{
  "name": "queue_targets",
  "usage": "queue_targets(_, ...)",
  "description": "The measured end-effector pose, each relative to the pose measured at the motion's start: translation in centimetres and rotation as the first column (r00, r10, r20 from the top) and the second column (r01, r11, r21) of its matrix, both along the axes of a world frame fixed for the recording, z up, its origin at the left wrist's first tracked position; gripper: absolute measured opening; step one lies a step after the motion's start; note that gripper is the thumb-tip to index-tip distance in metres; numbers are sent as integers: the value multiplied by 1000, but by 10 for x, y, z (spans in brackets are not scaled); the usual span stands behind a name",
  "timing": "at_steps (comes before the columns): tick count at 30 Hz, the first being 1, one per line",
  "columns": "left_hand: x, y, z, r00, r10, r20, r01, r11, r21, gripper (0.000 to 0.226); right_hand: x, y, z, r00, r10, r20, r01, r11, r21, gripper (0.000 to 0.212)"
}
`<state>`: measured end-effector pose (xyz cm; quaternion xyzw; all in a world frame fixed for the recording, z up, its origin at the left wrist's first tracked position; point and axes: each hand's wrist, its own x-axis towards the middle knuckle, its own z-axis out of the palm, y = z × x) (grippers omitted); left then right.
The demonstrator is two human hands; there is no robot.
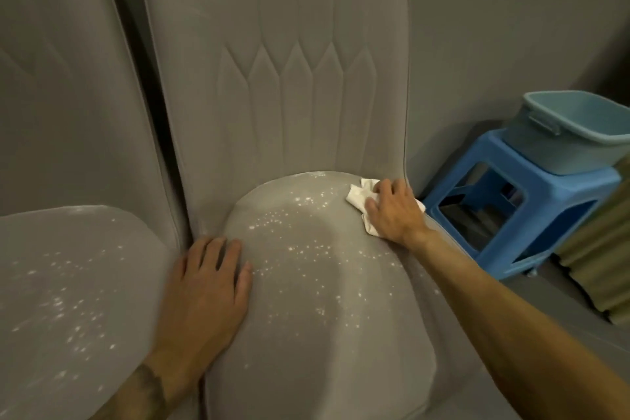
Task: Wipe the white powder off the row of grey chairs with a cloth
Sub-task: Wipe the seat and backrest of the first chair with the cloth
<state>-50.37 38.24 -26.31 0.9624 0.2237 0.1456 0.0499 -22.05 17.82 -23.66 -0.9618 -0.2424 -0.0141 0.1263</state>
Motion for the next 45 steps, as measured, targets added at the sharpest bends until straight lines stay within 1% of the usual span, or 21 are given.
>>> queue_targets(2,0,0,-2,1000,-7,-4,7,1000,10,54,-13,15,-1,1000,-3,-8,3,1000,-3,41)
queue_targets(5,0,0,-3,1000,-2,3,2,1000,5,53,-43,14,-5,977,211,9,-211,978,-6,35)
queue_targets(7,0,0,-4,1000,-3,14,3,1000,11,52,-42,1,-3,963,271,3,-271,963,-4,32)
queue_targets(9,0,0,-3,999,7,32,-8,1000,16,52,-20,-3,-2,977,212,-2,-212,977,-10,34)
queue_targets(12,1,-1,-4,999,26,23,-26,1000,9,52,19,13,-7,999,51,15,-50,997,-52,45)
queue_targets(14,2,0,-6,999,30,28,-30,1000,0,51,18,31,-9,999,20,40,-18,999,-41,40)
queue_targets(15,2,-1,-7,999,30,32,-30,1000,-1,50,13,35,-11,997,54,52,-53,998,-32,36)
queue_targets(18,2,-2,-5,998,28,54,-28,1000,-5,48,-9,21,-8,963,269,18,-269,963,5,29)
queue_targets(20,3,-1,-6,997,22,71,-23,1000,1,47,-2,5,-5,949,314,-11,-314,949,-21,31)
queue_targets(24,3,-2,-8,995,49,84,-49,999,3,48,30,11,-4,989,141,32,-139,989,-57,45)
queue_targets(26,4,-2,-8,996,54,77,-53,999,-11,50,23,30,-6,997,69,20,-69,998,1,38)
queue_targets(27,4,-3,-9,996,50,79,-49,999,-13,49,14,37,-9,996,92,21,-93,995,23,33)
queue_targets(28,4,-3,-9,996,47,80,-46,999,-12,49,3,40,-13,987,162,20,-163,986,43,30)
queue_targets(30,3,-3,-7,996,43,72,-42,999,-10,48,-16,34,-12,940,340,18,-341,939,43,28)
queue_targets(32,3,-2,-7,997,41,67,-41,999,-10,48,-8,20,-10,910,414,-5,-414,910,7,28)
queue_targets(34,2,-3,-6,997,45,70,-44,999,-10,47,15,11,-7,943,331,-34,-332,943,-36,34)
queue_targets(36,2,-3,-5,996,51,74,-50,999,-11,47,32,13,-9,981,191,6,-191,981,-38,43)
queue_targets(38,3,-2,-4,997,45,67,-44,999,-15,47,19,24,-10,991,129,21,-129,991,15,36)
queue_targets(40,2,-3,-4,997,40,72,-38,999,-20,47,-9,26,-13,975,223,11,-223,974,49,28)
queue_targets(43,1,-2,-4,997,25,67,-24,1000,-20,47,-31,-1,-8,895,447,1,-447,895,13,26)
queue_targets(45,0,-1,-5,998,22,63,-20,1000,-24,46,-13,-18,-5,905,425,-10,-425,904,-45,28)
